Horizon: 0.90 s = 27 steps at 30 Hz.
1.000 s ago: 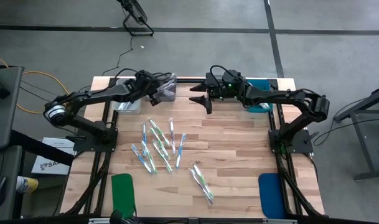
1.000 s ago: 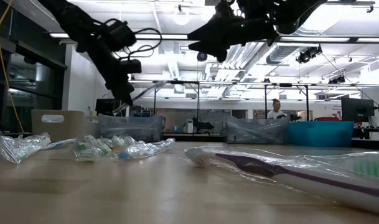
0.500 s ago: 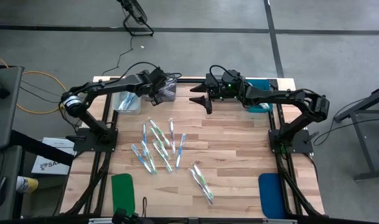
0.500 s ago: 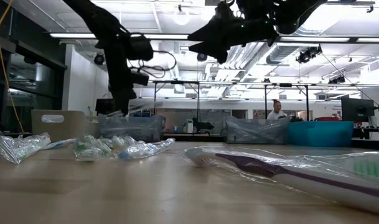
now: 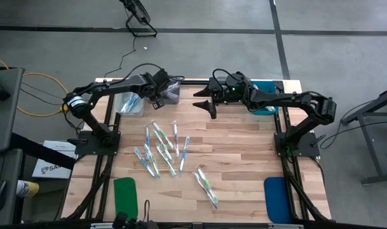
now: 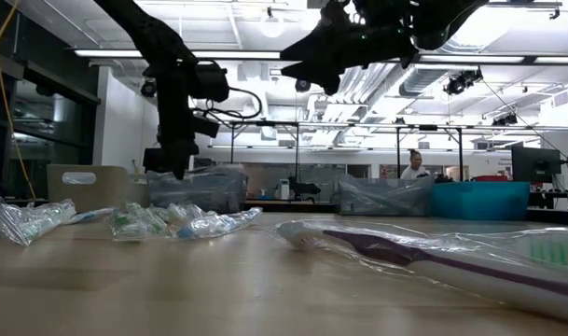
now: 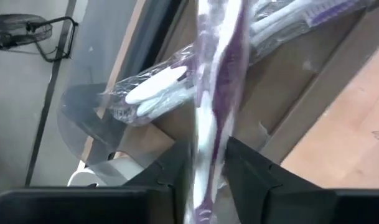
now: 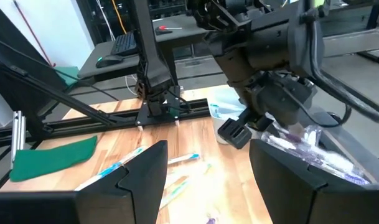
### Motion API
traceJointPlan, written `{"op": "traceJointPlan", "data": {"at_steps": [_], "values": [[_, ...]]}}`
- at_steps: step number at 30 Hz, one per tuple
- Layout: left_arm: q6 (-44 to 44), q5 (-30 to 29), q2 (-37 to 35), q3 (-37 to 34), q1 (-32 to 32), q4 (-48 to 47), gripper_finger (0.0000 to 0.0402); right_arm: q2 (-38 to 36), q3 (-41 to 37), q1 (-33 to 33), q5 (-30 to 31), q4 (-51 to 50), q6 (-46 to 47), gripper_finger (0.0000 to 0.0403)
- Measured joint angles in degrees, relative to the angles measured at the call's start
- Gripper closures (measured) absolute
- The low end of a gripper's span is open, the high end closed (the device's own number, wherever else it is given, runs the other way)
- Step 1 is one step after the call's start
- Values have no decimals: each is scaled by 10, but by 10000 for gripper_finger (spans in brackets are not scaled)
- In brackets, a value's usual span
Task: Pick & Place Toothbrushes
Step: Put the violet toothbrush into the left black bin, then put the green toothbrush into the right black bin
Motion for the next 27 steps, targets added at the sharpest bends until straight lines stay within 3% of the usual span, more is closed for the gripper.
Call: {"op": "traceJointPlan", "data": {"at_steps": [10,15,21,27], "values": [[18,-21,0,0,-1,7,234,0,0,2,0,-43,14,183],[68,-18,-1,-1,-1,43,230,0,0,2,-5,-112,70,183],[115,-8,-7,-2,-6,78,229,-13,0,20,-15,-274,120,183],[160,4,-17,-2,-36,114,229,-28,0,82,48,-336,146,183]]}}
